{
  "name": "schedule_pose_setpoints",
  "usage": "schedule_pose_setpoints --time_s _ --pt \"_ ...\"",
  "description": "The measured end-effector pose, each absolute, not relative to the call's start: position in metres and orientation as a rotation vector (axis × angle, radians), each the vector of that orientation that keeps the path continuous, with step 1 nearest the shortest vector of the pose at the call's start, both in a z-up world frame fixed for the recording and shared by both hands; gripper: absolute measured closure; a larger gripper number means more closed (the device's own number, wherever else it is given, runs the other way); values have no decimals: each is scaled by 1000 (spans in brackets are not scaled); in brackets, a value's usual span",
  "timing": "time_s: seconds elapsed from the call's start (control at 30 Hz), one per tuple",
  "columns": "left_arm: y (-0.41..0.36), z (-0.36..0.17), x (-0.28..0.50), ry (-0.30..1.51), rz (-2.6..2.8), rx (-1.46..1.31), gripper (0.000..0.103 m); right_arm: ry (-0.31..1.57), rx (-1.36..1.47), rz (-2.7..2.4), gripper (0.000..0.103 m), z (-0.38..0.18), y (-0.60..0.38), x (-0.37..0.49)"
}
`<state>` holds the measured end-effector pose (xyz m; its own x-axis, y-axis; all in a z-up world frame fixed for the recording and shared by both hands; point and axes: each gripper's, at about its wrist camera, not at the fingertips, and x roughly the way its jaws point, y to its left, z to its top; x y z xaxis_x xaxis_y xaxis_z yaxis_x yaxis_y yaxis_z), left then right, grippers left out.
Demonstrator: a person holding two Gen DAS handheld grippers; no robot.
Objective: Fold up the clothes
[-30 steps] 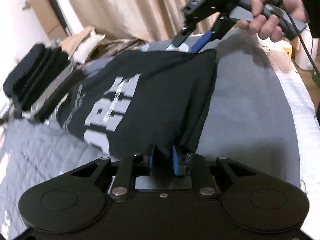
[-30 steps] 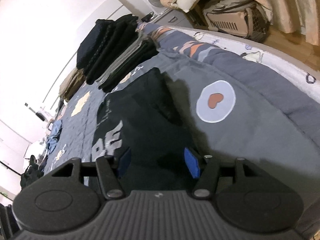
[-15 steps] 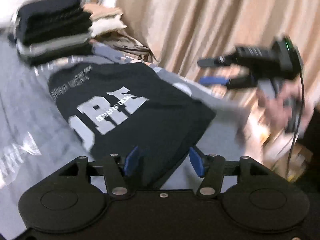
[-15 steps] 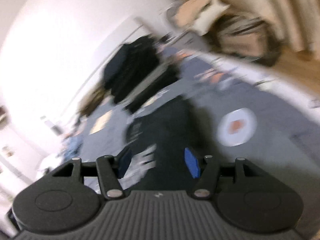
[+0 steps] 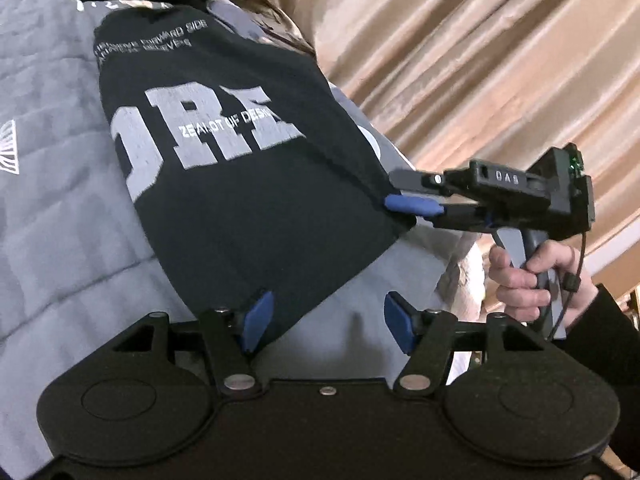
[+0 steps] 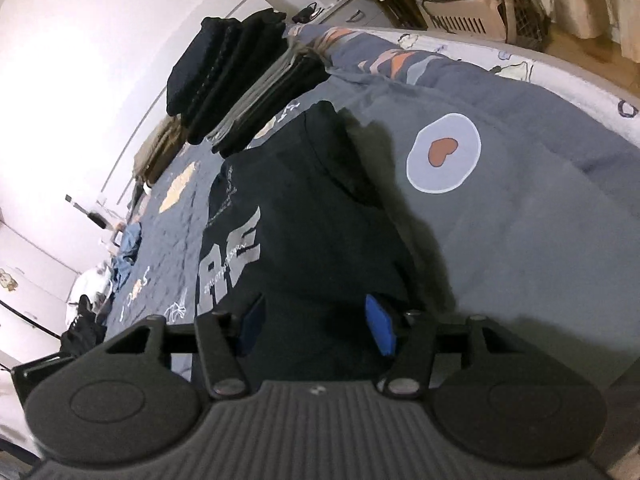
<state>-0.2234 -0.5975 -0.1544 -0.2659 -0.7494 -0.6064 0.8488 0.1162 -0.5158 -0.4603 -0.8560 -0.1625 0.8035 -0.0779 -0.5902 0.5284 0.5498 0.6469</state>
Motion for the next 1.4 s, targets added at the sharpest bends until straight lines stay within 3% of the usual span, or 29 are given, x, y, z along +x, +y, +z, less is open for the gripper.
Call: schedule_pose_setpoints --time_s 0.1,0.17,0.33,0.53,0.73,1.4 --pt "-595 -154 -224 1014 -1500 134 28 582 850 -417 45 -152 -848 -453" --pt "-594 -148 -225 990 -1461 139 13 607 810 -431 44 -145 -841 -448" --pt "-600 -132 -219 960 -1370 172 0 647 747 -465 43 -130 -832 -441" --pt "-608 -118 -217 982 -1304 283 0 681 686 -502 36 -111 -821 -436" --pt "-602 -99 -222 886 -1265 340 0 719 630 -520 26 -90 -804 -432" --pt "-579 -30 -238 769 -1248 525 0 804 590 -526 24 -23 -752 -444"
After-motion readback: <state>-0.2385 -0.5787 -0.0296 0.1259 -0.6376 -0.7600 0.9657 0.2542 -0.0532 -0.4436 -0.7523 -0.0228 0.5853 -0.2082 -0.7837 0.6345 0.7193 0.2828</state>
